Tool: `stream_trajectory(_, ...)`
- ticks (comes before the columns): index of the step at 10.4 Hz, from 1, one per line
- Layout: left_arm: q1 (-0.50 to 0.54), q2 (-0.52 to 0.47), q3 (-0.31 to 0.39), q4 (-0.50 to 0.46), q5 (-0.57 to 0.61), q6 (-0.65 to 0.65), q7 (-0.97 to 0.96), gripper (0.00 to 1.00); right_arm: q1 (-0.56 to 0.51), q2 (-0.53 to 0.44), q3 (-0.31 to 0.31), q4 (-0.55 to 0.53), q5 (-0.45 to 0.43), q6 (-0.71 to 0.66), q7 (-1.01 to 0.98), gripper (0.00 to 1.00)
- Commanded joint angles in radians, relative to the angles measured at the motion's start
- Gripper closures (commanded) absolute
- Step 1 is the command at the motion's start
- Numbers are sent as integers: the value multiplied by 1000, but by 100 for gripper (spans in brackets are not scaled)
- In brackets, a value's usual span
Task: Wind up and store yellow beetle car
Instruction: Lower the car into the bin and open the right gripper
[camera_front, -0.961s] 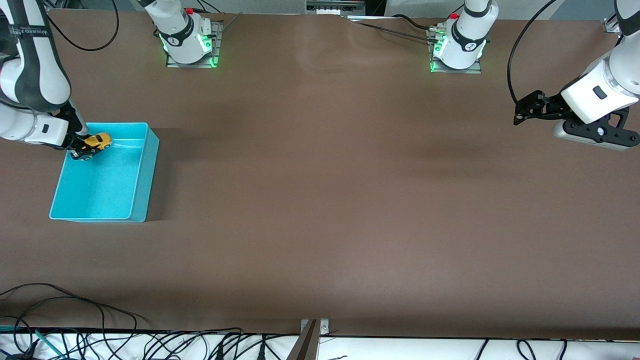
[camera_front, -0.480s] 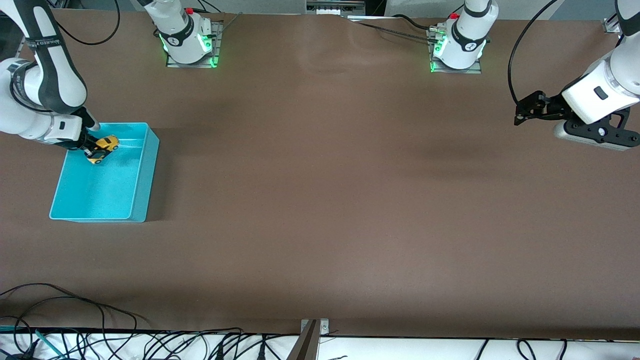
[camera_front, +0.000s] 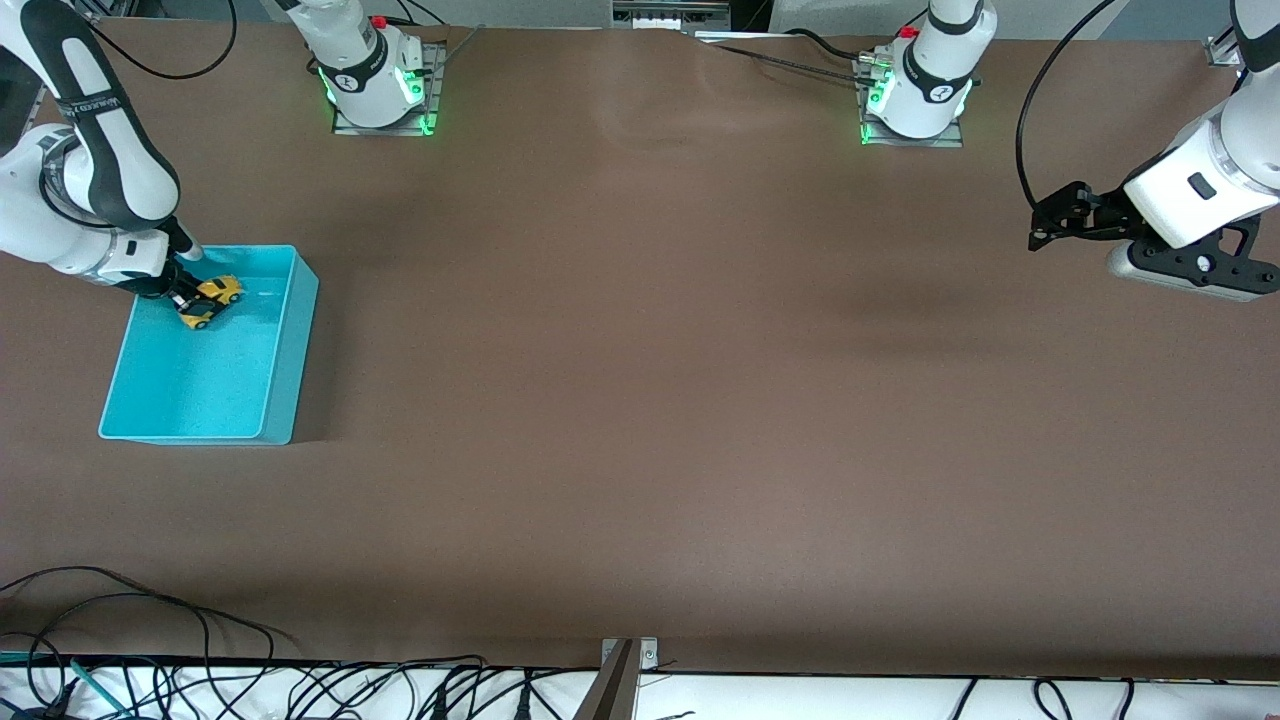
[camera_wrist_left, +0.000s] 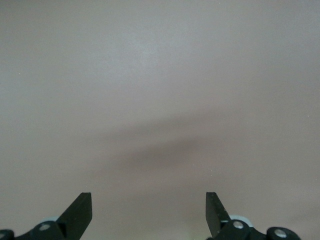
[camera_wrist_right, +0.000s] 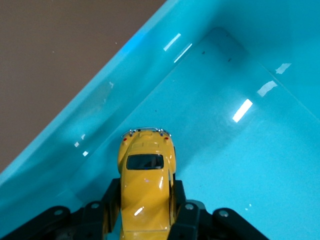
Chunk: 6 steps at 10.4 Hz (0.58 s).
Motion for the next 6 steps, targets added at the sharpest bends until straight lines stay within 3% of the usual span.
stream_trajectory(1,0,13,6,32,-31,-13,-13,0,-37,3,21,-8,-9,26,-49,92)
stream_trajectory(2,0,13,6,32,-31,-13,-13,0,-42,4,21,-8,-5,19,-46,23)
stream_trajectory(3,-1,13,6,32,-31,-13,-13,0,-43,-3,21,-5,0,9,-40,0)
stream_trajectory(6,0,13,6,33,-29,-13,-13,0,-42,-48,22,12,11,-54,11,0)
